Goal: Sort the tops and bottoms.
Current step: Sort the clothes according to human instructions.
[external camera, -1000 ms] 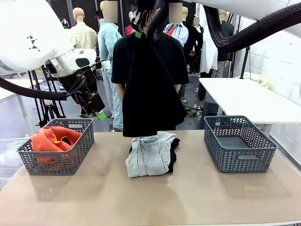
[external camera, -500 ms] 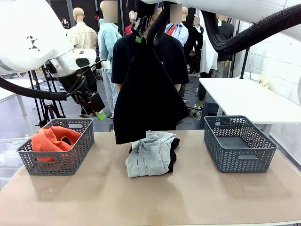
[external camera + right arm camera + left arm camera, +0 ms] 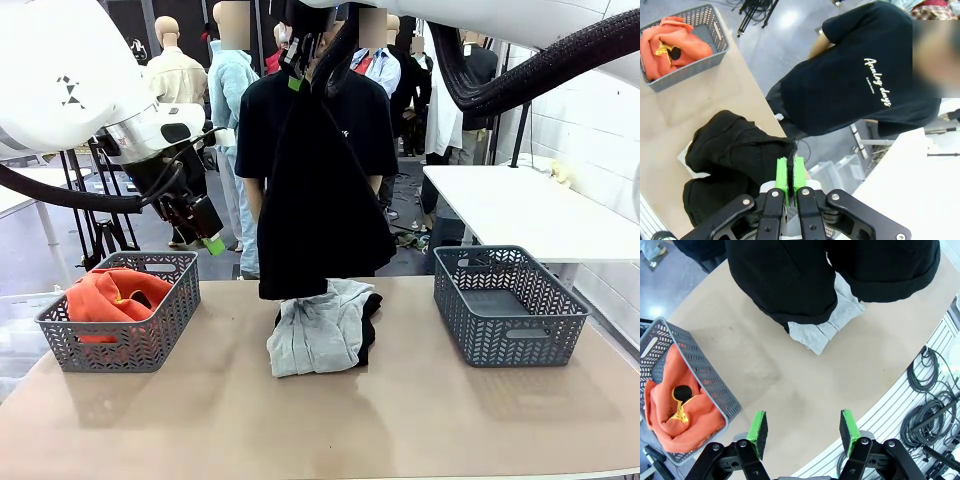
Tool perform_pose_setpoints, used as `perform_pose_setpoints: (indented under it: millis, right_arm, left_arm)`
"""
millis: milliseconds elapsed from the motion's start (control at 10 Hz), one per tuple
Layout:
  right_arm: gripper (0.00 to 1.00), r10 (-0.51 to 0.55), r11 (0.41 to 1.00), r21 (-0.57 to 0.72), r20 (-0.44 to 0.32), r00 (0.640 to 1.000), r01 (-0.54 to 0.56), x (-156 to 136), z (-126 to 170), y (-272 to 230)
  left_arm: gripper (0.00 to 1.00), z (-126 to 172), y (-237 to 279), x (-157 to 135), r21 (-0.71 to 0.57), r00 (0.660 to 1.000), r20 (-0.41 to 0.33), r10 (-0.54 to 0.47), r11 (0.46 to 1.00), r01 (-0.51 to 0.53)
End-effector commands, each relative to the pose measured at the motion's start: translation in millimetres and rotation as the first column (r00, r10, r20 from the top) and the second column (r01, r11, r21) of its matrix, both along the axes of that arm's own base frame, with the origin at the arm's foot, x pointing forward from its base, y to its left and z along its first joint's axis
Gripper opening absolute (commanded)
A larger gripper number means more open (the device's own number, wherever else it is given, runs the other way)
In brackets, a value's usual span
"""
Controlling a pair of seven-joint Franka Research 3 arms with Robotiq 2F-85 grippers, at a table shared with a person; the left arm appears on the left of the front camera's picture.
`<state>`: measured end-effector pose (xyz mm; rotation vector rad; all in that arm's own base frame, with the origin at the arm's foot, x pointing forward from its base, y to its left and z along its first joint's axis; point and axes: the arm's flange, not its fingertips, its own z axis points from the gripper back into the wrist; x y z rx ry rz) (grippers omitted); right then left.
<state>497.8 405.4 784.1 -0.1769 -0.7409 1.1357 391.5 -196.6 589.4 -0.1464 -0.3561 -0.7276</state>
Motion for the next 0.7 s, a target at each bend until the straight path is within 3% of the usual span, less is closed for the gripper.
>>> perform_pose_setpoints:
  millis: [0,600]
  right_arm:
    - [0.0,0.003,1.0,0.013,0.004,1.0,-0.003,-2.4,3.6,-2.4]
    - [0.0,0.003,1.0,0.013,0.004,1.0,-0.003,-2.4,3.6,-2.4]
  left_arm:
    - [0.76,0.1,0.1,-0.4,0.0,1.0,0.001,0.0,1.0,0.0]
    - [0.76,0.1,0.1,-0.4,0.0,1.0,0.001,0.0,1.0,0.0]
